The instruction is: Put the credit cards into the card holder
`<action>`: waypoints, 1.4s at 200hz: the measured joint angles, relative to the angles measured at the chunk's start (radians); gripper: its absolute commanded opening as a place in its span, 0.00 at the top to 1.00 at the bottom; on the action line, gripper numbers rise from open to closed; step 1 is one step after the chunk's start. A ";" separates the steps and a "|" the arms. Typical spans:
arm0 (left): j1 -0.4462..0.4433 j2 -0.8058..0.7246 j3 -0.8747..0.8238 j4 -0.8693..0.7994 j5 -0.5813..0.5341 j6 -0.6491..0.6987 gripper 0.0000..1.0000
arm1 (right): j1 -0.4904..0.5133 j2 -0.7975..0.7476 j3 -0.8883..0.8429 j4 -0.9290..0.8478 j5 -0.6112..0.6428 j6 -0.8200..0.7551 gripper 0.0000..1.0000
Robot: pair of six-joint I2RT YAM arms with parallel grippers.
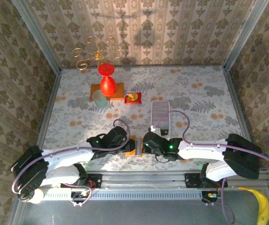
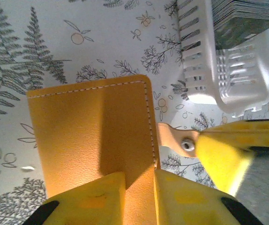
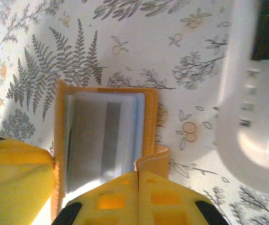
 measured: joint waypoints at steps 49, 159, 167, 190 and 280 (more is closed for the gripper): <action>-0.002 0.045 -0.025 0.084 0.004 -0.026 0.80 | 0.000 -0.042 -0.029 -0.011 0.023 0.010 1.00; -0.072 0.042 -0.064 0.048 -0.095 -0.070 1.00 | 0.000 -0.043 -0.033 0.002 0.021 0.010 1.00; -0.073 0.027 -0.064 0.033 -0.100 -0.070 1.00 | 0.000 -0.043 -0.033 0.002 0.021 0.010 1.00; -0.073 -0.023 -0.064 -0.028 -0.117 -0.069 1.00 | 0.000 -0.043 -0.033 0.002 0.021 0.010 1.00; -0.079 -0.047 -0.111 -0.022 -0.129 -0.094 1.00 | 0.001 -0.026 -0.033 0.043 -0.006 0.009 1.00</action>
